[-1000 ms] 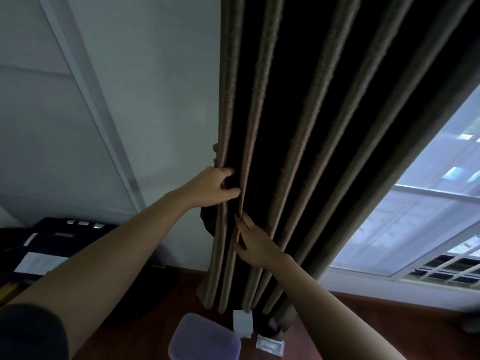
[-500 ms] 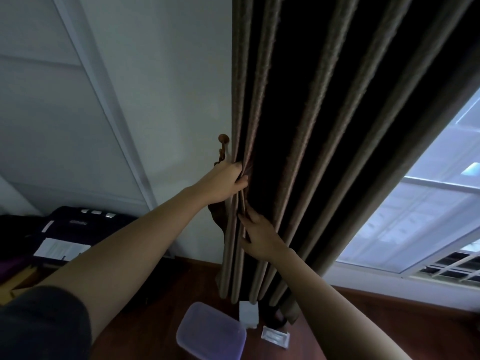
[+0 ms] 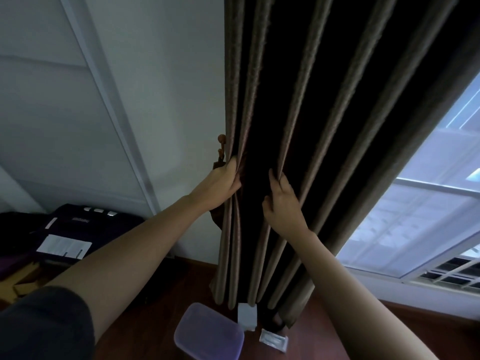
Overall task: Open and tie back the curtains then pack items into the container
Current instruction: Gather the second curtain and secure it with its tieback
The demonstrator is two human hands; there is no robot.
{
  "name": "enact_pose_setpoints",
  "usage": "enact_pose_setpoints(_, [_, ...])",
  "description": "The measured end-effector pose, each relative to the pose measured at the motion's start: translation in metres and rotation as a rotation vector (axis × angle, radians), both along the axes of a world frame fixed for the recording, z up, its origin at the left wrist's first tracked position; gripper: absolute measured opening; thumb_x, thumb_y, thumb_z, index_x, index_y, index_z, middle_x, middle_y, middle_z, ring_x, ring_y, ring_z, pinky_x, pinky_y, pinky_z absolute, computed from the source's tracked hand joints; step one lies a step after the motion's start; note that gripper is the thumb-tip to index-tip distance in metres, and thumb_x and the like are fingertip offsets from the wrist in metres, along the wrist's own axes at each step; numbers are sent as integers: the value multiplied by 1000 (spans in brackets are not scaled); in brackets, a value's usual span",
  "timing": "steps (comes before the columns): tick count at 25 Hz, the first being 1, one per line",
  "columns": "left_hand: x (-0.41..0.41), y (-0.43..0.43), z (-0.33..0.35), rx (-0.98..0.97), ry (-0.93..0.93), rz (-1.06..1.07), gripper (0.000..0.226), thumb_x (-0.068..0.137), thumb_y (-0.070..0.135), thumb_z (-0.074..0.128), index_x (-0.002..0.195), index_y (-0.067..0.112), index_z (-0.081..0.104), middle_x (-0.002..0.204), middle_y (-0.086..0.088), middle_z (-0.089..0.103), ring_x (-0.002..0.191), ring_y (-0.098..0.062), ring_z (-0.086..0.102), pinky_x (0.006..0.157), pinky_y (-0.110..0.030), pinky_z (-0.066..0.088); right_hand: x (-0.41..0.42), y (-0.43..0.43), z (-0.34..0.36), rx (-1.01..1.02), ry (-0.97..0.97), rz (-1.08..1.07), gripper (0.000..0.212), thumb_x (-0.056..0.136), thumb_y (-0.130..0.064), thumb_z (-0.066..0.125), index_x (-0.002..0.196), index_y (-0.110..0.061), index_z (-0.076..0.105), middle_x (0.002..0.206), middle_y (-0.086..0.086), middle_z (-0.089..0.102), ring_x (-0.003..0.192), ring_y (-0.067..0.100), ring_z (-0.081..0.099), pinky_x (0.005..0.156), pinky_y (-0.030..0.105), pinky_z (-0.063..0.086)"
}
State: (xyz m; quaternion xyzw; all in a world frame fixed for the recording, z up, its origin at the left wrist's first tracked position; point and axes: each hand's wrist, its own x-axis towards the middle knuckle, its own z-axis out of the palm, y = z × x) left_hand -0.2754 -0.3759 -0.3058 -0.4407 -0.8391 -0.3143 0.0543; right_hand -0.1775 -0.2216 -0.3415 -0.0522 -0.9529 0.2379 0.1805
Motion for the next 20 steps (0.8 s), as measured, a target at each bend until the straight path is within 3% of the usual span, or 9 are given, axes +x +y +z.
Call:
enact_pose_setpoints(2, [2, -3, -5, 132, -72, 0, 60, 93, 7, 50, 144, 13, 18, 88, 3, 55, 64, -8, 55, 62, -8, 41, 6, 0, -14, 6, -78, 56, 66, 91, -13, 47, 149, -8, 15, 156, 13, 14, 136, 29, 33, 113, 38, 33])
enact_pose_setpoints(4, [4, -5, -10, 328, -138, 2, 75, 90, 6, 55, 139, 36, 7, 113, 1, 53, 87, -5, 60, 77, -10, 48, 13, 0, -33, 9, -204, 98, 69, 91, -15, 47, 150, -10, 11, 157, 12, 11, 133, 29, 38, 110, 39, 37])
enact_pose_setpoints(6, [9, -4, -19, 521, -179, 56, 74, 87, 2, 59, 132, 41, 15, 115, 2, 56, 85, -4, 63, 79, -20, 54, 20, 0, -51, 4, -307, 132, 70, 92, -17, 46, 150, -10, 7, 158, 8, 6, 134, 30, 36, 110, 39, 36])
enact_pose_setpoints(9, [20, 2, -24, 677, -401, 143, 55, 84, 1, 61, 116, 27, 24, 97, 5, 62, 65, -9, 64, 67, -33, 56, 28, 0, -66, 22, -392, 144, 71, 92, -18, 44, 150, -12, 4, 159, 3, 1, 139, 27, 27, 115, 38, 29])
enact_pose_setpoints(12, [11, 10, 6, 272, -425, 199, 29, 89, 9, 54, 114, 11, 41, 87, 5, 59, 71, -8, 59, 70, -19, 49, 27, -1, -67, 52, -385, 170, 73, 90, -17, 46, 151, -12, 5, 159, 3, 3, 139, 26, 28, 115, 37, 27])
enact_pose_setpoints(13, [5, 14, 18, 49, -392, 182, 17, 91, 11, 49, 107, 5, 50, 81, 1, 57, 70, -12, 56, 67, -20, 45, 25, -2, -66, 60, -371, 183, 73, 89, -16, 46, 150, -12, 7, 159, 4, 5, 138, 27, 30, 114, 37, 29])
enact_pose_setpoints(15, [-3, 24, 35, -233, -407, 80, 23, 94, 10, 39, 103, -8, 51, 71, -5, 51, 66, -18, 50, 63, -28, 41, 21, -7, -63, 63, -367, 197, 71, 89, -15, 45, 150, -11, 9, 159, 7, 7, 138, 28, 30, 114, 36, 28])
enact_pose_setpoints(17, [-6, 31, 42, -342, -461, 18, 28, 95, 10, 35, 105, -14, 47, 67, -5, 47, 62, -18, 45, 64, -33, 38, 17, -13, -61, 89, -388, 206, 68, 91, -16, 44, 150, -10, 10, 158, 10, 8, 139, 29, 27, 114, 36, 24])
enact_pose_setpoints(20, [-5, 35, 41, -366, -503, -4, 21, 94, 10, 35, 78, 6, 48, 70, -6, 47, 65, -20, 45, 68, -34, 38, 12, -17, -62, 93, -378, 204, 65, 92, -17, 44, 149, -11, 15, 157, 12, 14, 138, 30, 29, 112, 37, 25])
